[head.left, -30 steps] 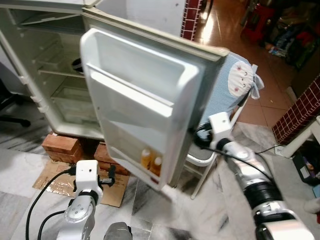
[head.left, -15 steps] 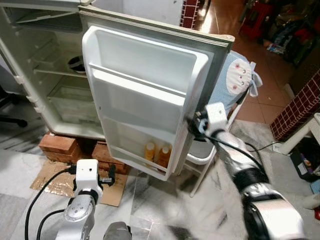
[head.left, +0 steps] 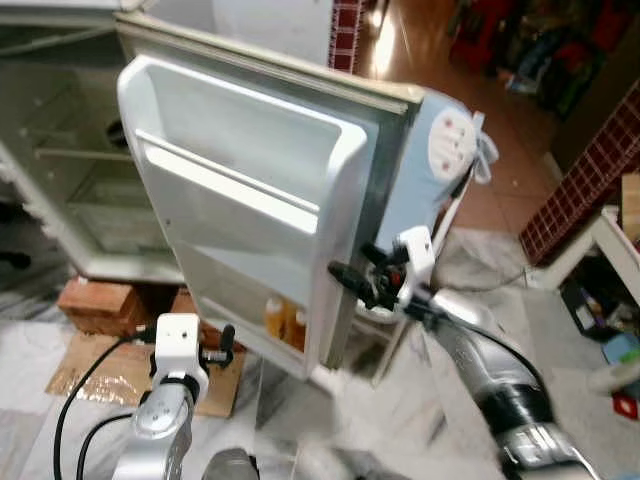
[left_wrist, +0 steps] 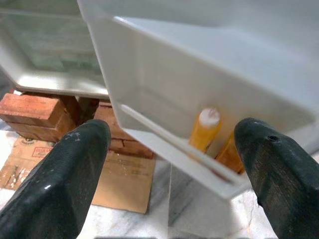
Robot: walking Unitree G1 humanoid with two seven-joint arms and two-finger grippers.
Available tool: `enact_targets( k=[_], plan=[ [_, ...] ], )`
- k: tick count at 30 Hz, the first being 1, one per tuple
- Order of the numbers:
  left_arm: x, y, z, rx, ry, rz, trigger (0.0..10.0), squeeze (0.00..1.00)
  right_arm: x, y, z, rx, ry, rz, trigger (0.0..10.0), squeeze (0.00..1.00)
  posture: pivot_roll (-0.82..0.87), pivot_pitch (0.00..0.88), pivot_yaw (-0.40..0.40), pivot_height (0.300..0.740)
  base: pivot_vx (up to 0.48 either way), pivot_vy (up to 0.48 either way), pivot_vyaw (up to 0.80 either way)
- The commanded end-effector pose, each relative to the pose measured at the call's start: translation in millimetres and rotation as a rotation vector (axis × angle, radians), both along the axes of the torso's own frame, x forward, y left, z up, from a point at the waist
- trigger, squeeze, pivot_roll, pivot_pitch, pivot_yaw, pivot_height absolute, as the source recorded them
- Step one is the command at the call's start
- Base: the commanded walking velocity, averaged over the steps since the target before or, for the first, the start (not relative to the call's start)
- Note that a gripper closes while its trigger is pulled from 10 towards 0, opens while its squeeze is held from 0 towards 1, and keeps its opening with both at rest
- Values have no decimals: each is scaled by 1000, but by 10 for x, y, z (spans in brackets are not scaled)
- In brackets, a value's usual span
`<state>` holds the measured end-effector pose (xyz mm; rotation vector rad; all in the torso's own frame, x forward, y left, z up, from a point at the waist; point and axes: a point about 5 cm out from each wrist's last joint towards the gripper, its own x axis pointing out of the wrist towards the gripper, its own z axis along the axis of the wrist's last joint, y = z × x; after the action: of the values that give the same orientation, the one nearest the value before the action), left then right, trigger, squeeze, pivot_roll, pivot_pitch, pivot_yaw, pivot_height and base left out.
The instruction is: Restocking fridge
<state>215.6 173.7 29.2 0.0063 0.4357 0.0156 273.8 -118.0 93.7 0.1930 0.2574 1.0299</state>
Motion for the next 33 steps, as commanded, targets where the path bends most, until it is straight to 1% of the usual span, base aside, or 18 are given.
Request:
enact_targets(
  k=[1,5,7,8,9,10,12,14,15,17,18,19,21,22,28,29,30,33],
  plan=[
    [-12,40,-29,11,16,2,10000,0,-117,-197,-106,-73,40,55,10000,0,82,0,-37,740,0,0,0],
    [2,50,-36,13,20,-3,10000,0,-418,-821,-417,-388,125,106,10000,0,62,0,-32,740,0,0,0],
    [13,41,-43,15,21,-14,10000,0,-479,-1177,-543,-614,170,67,10000,0,57,0,-28,740,0,0,0],
    [17,39,-45,16,21,-17,10000,0,-478,-1276,-570,-685,175,46,10000,0,56,0,-27,740,0,0,0],
    [25,35,-45,17,21,-20,10000,0,-406,-1405,-591,-788,170,-21,10000,0,55,0,-26,740,0,0,0],
    [25,35,-45,17,21,-20,10000,0,-406,-1405,-591,-788,170,-21,10000,0,55,0,-26,740,0,0,0],
    [41,26,-39,19,18,-25,10000,0,-116,-1597,-528,-962,87,-253,10000,0,59,0,-23,740,0,0,0],
    [46,24,-36,22,16,-29,10000,0,186,-1649,-346,-999,-30,-507,10000,0,61,0,-21,740,0,0,0],
    [48,25,-37,23,16,-30,10000,0,275,-1648,-276,-988,-69,-579,10000,0,67,0,-21,740,0,0,0],
    [49,31,-34,24,17,-29,10000,0,487,-1543,-63,-869,-176,-736,10000,0,70,0,-19,740,0,0,0],
    [44,35,-33,28,20,-24,10000,0,581,-1449,38,-746,-191,-806,10000,0,75,0,-19,740,0,0,0],
    [33,49,-31,32,25,-3,10000,0,704,-1277,169,-536,-186,-878,10000,0,77,0,-20,740,0,0,0],
    [18,74,-28,38,26,31,10000,0,785,-1062,260,-365,-180,-880,10000,0,84,0,-22,740,0,0,0],
    [-9,128,-32,42,30,95,10000,0,816,-814,312,-228,-162,-841,10000,0,89,0,-25,740,0,0,0],
    [-49,196,-54,17,38,168,10000,0,722,-296,227,-51,-45,-677,10000,0,97,0,-32,740,0,0,0],
    [-49,196,-54,17,38,168,10000,0,722,-296,227,-51,-45,-677,10000,0,97,0,-32,740,0,0,0],
    [-42,208,-42,27,38,177,10000,0,647,-141,206,0,-10,-618,10000,0,95,0,-31,740,0,0,0],
    [-28,215,-31,31,38,180,10000,0,573,-1,214,79,35,-571,10000,0,88,0,-26,740,0,366,0]
  ],
)
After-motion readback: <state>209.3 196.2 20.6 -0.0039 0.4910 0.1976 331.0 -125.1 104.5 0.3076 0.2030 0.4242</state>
